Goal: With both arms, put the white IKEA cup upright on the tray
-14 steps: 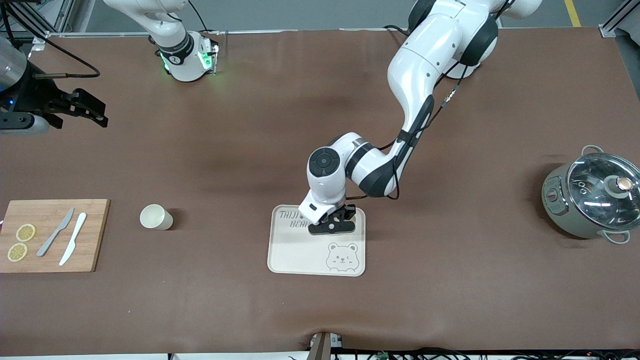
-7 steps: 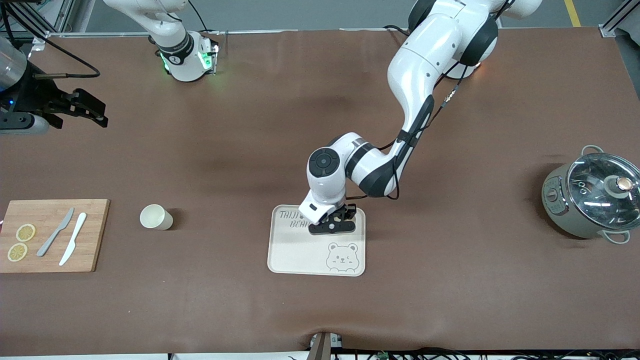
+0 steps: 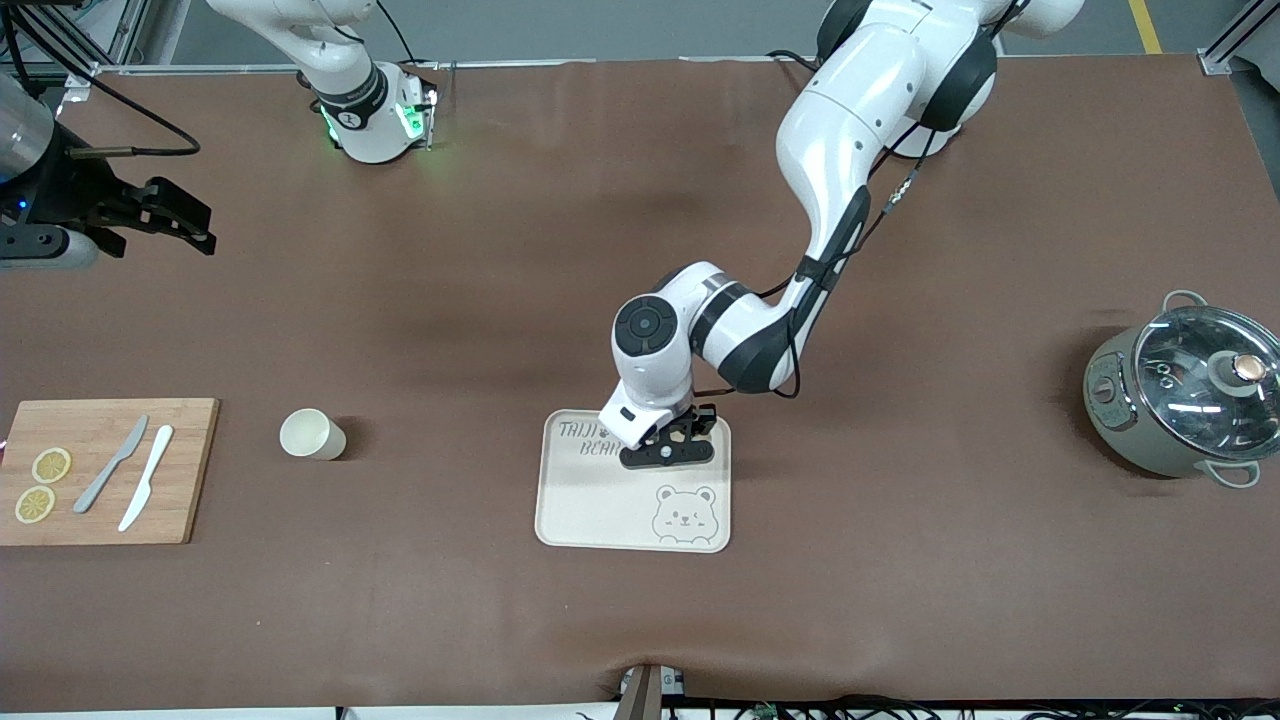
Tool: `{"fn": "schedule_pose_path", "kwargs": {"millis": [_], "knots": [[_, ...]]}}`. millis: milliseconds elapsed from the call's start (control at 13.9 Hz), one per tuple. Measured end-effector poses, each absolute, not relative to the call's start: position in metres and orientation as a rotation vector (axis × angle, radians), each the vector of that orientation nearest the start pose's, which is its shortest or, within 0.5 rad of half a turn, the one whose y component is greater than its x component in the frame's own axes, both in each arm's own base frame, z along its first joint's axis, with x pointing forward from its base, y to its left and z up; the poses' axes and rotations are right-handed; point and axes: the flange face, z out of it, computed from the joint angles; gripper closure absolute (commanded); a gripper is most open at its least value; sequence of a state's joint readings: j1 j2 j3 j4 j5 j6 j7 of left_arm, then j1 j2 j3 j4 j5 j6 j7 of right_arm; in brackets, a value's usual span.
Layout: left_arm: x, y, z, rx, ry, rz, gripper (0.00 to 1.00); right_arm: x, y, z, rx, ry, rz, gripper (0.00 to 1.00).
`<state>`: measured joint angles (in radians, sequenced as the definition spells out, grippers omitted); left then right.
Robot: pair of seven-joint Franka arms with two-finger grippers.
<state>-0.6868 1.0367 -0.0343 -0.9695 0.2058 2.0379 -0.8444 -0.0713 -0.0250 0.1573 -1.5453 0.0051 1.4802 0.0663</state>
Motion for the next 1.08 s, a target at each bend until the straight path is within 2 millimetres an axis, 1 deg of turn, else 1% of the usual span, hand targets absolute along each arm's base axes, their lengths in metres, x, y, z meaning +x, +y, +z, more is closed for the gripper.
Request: {"fn": "schedule_pose_path", "kwargs": {"millis": [430, 645, 789, 1004, 1075], "knots": [[0.607, -0.503, 0.257, -3.041, -0.086, -0.203, 0.47, 0.536, 0.048, 0.642, -3.143, -0.031, 0.064, 0.0], [0.607, -0.502, 0.274, -3.034, -0.093, -0.198, 0.47, 0.536, 0.048, 0.642, -3.143, -0.031, 0.064, 0.0], [0.605, -0.5, 0.292, -3.026, -0.1, -0.192, 0.47, 0.536, 0.048, 0.642, -3.143, -0.031, 0.064, 0.0], [0.601, -0.495, 0.33, -3.012, -0.112, -0.179, 0.46, 0.536, 0.048, 0.642, -3.143, -0.031, 0.064, 0.0], [0.599, -0.492, 0.346, -3.005, -0.106, -0.171, 0.36, 0.536, 0.048, 0.642, -3.143, -0.031, 0.064, 0.0]]}}
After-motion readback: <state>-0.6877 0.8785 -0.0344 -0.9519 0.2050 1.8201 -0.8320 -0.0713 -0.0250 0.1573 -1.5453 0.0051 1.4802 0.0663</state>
